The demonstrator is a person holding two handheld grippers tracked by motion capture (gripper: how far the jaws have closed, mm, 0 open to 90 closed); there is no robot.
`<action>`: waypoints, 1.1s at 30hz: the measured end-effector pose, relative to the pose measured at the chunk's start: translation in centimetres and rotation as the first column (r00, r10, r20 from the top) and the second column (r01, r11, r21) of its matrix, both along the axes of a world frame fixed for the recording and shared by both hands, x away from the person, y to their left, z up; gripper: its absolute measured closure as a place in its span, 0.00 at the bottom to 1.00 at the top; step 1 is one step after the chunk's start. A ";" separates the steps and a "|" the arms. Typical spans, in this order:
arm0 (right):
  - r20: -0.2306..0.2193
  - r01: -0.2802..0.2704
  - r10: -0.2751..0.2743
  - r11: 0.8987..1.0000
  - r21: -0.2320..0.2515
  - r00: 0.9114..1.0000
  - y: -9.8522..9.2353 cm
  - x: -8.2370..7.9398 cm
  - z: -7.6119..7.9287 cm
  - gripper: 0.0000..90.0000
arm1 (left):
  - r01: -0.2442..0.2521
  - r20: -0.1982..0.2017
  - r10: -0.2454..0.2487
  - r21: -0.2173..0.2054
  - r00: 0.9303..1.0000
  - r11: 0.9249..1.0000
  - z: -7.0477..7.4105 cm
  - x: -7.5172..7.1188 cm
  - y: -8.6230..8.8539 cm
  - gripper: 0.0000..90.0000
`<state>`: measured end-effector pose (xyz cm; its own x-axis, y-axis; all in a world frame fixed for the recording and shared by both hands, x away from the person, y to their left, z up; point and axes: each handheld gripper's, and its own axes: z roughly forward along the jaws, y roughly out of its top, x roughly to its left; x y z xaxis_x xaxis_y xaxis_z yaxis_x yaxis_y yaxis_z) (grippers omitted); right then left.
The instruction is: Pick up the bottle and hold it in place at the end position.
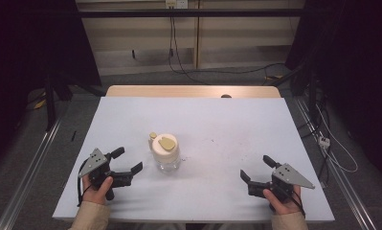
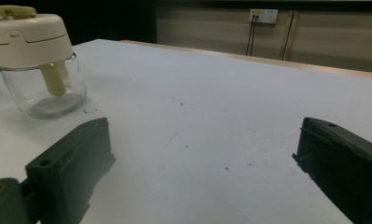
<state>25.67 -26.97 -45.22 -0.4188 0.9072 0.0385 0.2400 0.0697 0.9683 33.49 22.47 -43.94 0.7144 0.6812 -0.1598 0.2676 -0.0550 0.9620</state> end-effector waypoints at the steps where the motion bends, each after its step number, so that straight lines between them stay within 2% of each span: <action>1: 0.001 -0.004 0.004 1.000 0.007 1.000 0.0 0.0 0.0 0.03 | 0.001 0.000 -0.001 0.000 1.000 1.000 0.0 0.0 -0.1 0.04; 6: -0.006 -0.011 0.011 1.000 0.012 1.000 0.2 0.0 0.0 0.03 | 0.006 0.005 -0.006 0.000 1.000 1.000 0.1 0.0 -0.4 0.04; 10: 0.004 -0.014 0.014 1.000 0.004 1.000 0.4 0.1 0.0 0.03 | 0.023 -0.003 -0.023 -0.029 1.000 0.999 0.1 0.1 -0.8 0.04; 21: 0.007 -0.019 0.019 1.000 -0.002 1.000 0.9 0.1 0.1 0.03 | 0.048 0.005 -0.048 -0.001 0.999 0.999 0.4 0.2 -2.3 0.04; 24: 0.013 -0.026 0.026 1.000 0.001 1.000 1.0 0.1 0.1 0.03 | 0.049 0.003 -0.049 0.022 0.999 0.999 0.4 0.3 -2.9 0.04; 33: 0.008 -0.031 0.031 0.999 0.015 0.999 1.0 0.1 0.1 0.04 | 0.047 -0.006 -0.047 0.018 0.999 0.999 0.4 0.5 -3.4 0.04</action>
